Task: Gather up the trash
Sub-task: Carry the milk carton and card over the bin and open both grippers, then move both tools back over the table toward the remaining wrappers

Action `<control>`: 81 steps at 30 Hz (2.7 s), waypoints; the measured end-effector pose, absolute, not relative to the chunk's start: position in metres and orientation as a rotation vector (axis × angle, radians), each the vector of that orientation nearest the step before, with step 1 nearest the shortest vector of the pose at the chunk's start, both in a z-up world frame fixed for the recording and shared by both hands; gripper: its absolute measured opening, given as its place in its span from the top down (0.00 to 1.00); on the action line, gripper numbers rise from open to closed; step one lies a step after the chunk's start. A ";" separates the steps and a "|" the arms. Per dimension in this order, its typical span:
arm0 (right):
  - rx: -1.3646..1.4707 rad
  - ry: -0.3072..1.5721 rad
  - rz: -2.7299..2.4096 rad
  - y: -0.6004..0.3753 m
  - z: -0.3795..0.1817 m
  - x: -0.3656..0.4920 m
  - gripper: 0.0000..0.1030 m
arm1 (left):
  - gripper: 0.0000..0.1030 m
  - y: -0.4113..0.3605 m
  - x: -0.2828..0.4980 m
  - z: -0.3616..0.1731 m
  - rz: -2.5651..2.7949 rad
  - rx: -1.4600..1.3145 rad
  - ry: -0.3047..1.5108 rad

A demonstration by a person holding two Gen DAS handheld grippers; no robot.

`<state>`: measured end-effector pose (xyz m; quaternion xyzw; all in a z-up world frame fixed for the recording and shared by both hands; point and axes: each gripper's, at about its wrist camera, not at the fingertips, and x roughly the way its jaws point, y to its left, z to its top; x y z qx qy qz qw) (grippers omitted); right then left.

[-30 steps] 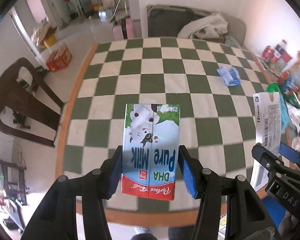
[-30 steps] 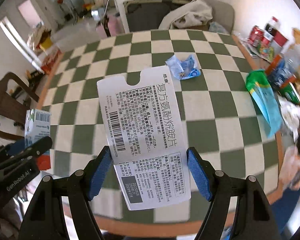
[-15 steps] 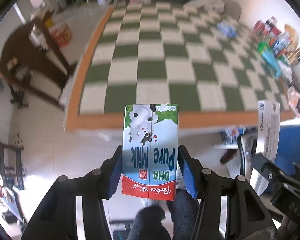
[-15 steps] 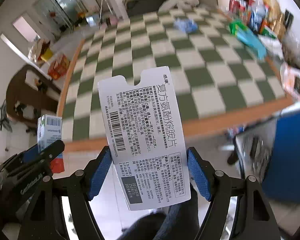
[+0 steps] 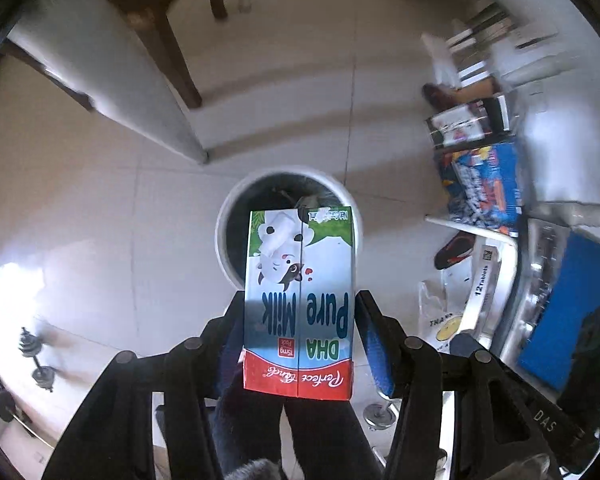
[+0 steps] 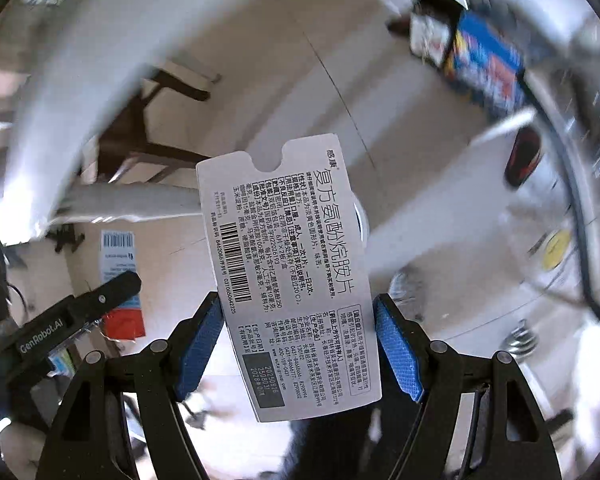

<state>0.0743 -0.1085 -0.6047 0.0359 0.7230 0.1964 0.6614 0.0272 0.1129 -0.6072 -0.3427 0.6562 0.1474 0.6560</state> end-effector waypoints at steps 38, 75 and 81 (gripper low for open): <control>-0.333 1.575 0.378 -0.081 -0.652 0.056 0.00 | 0.03 0.091 -0.030 -0.554 0.490 -0.554 1.517; -0.070 1.302 0.455 -0.101 -0.241 0.063 0.00 | 0.02 0.093 0.006 -0.224 0.483 -0.349 1.118; -0.070 1.267 0.385 -0.118 -0.213 0.151 0.00 | 0.00 0.091 0.108 -0.206 0.475 -0.301 1.097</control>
